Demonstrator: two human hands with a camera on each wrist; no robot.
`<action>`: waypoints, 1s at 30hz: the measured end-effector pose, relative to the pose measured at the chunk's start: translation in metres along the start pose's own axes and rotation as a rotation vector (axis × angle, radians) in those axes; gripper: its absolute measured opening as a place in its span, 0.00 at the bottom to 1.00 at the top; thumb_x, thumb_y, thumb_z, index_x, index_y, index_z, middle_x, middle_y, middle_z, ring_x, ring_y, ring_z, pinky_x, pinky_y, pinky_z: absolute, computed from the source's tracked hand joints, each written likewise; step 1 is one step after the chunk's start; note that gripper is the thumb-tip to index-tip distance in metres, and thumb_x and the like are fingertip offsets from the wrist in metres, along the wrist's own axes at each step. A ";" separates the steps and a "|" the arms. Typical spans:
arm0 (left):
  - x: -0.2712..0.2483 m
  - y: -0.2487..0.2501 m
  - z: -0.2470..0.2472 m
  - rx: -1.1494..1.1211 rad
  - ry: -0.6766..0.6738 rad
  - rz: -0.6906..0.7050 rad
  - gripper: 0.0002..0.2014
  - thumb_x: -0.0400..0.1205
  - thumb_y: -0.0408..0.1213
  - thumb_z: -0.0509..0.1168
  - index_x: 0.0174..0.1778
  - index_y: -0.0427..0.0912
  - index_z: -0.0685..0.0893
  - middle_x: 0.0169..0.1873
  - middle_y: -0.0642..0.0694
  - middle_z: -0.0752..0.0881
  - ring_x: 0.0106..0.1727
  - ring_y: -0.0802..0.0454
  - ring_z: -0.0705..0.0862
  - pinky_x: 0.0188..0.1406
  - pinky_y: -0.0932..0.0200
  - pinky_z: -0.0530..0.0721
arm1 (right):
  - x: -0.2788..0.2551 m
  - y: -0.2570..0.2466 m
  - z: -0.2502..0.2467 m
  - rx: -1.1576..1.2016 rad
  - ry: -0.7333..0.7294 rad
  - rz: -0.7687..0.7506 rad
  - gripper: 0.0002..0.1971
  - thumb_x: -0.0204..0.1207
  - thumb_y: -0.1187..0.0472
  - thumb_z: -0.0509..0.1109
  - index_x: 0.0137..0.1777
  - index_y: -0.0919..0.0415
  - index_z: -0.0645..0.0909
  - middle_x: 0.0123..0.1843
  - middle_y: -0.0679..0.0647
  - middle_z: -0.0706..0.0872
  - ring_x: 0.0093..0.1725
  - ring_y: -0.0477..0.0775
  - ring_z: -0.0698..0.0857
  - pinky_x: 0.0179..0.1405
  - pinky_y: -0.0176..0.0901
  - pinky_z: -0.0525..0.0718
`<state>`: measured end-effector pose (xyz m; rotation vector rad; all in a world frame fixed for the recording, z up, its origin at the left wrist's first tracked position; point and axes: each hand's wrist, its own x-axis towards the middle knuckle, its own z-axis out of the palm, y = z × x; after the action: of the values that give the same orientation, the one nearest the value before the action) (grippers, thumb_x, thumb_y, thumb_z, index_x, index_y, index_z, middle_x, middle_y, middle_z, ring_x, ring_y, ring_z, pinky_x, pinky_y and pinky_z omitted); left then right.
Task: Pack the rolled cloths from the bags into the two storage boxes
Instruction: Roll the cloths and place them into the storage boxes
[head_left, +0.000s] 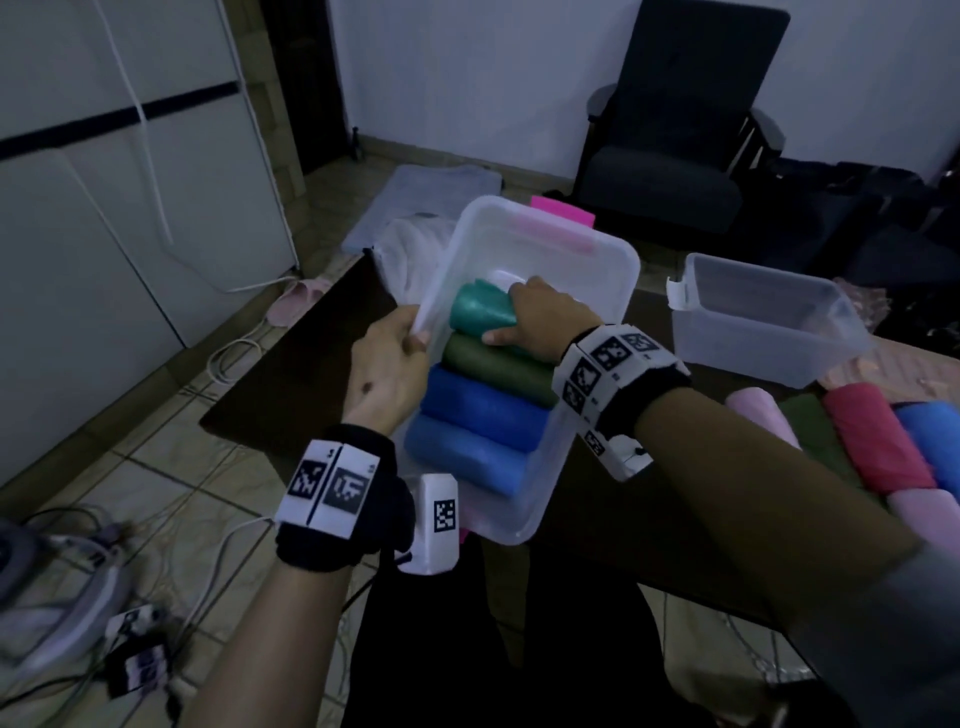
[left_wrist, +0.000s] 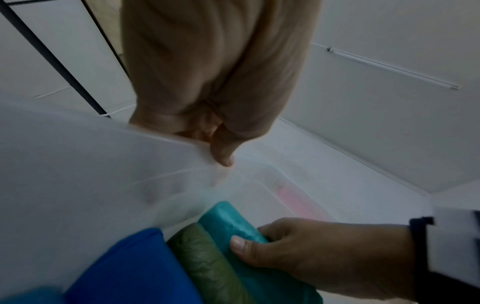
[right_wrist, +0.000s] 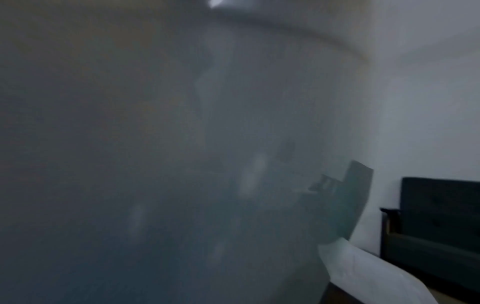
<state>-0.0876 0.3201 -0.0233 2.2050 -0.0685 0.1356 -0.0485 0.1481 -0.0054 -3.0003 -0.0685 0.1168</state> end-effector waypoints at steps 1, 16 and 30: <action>-0.002 0.000 0.000 0.005 0.007 0.020 0.14 0.85 0.32 0.56 0.63 0.44 0.81 0.56 0.40 0.86 0.59 0.43 0.82 0.51 0.62 0.73 | 0.002 0.002 0.001 0.046 -0.035 0.010 0.31 0.78 0.43 0.66 0.70 0.67 0.69 0.67 0.63 0.74 0.64 0.62 0.77 0.59 0.47 0.72; -0.007 0.002 0.003 -0.003 0.006 0.090 0.15 0.86 0.34 0.56 0.66 0.46 0.79 0.55 0.43 0.85 0.51 0.55 0.78 0.41 0.73 0.67 | 0.004 0.014 0.003 0.179 -0.018 -0.066 0.22 0.81 0.54 0.66 0.72 0.64 0.73 0.68 0.61 0.79 0.66 0.60 0.76 0.62 0.43 0.70; 0.041 0.017 0.012 0.061 -0.157 -0.139 0.15 0.85 0.32 0.55 0.64 0.38 0.81 0.63 0.36 0.81 0.63 0.40 0.78 0.60 0.57 0.74 | -0.056 0.011 0.025 0.770 0.606 0.350 0.23 0.81 0.67 0.60 0.76 0.64 0.65 0.75 0.61 0.67 0.76 0.57 0.66 0.73 0.41 0.64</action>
<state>-0.0473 0.3001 -0.0114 2.2695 0.0014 -0.1142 -0.1054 0.1375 -0.0275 -2.1355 0.4523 -0.5873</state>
